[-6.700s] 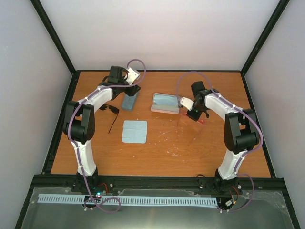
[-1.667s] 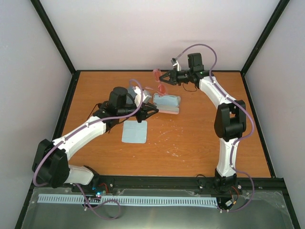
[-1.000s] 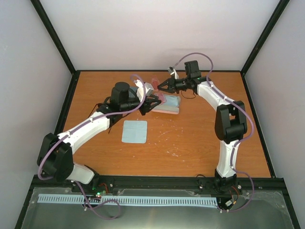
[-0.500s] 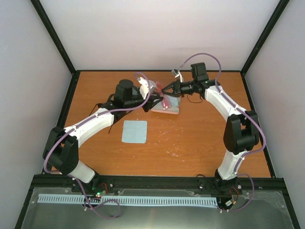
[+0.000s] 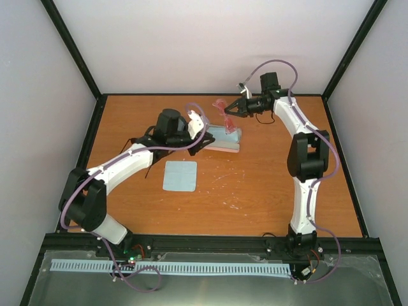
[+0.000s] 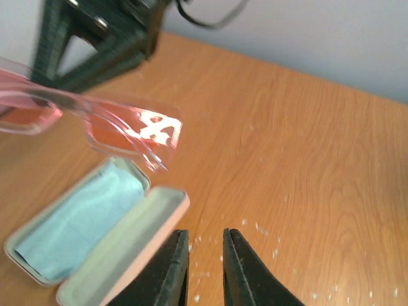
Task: Organize the sunglasses
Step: Fold the sunglasses, then place the sunglasses in the sunglasses case.
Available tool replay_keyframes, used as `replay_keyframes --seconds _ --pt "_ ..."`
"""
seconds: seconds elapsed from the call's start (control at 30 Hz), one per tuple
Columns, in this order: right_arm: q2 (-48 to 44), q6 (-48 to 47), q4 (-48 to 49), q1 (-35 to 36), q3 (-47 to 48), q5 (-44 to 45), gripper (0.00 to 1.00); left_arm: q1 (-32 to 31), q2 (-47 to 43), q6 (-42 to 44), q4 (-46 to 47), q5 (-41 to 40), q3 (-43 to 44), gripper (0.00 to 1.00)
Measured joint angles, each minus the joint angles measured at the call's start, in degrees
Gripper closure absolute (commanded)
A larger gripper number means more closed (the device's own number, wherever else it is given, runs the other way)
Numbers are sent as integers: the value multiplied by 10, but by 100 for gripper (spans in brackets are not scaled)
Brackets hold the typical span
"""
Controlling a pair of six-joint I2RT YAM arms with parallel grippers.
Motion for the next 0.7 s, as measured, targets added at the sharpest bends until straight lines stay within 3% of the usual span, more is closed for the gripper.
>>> replay_keyframes --seconds 0.23,0.4,0.7 --pt "82 -82 -75 2 56 75 97 -5 108 79 -99 -4 6 85" --pt "83 -120 -78 4 48 152 97 -13 196 106 -149 -24 45 85" --pt "82 -160 -64 4 28 235 97 -15 272 120 -168 -54 140 84"
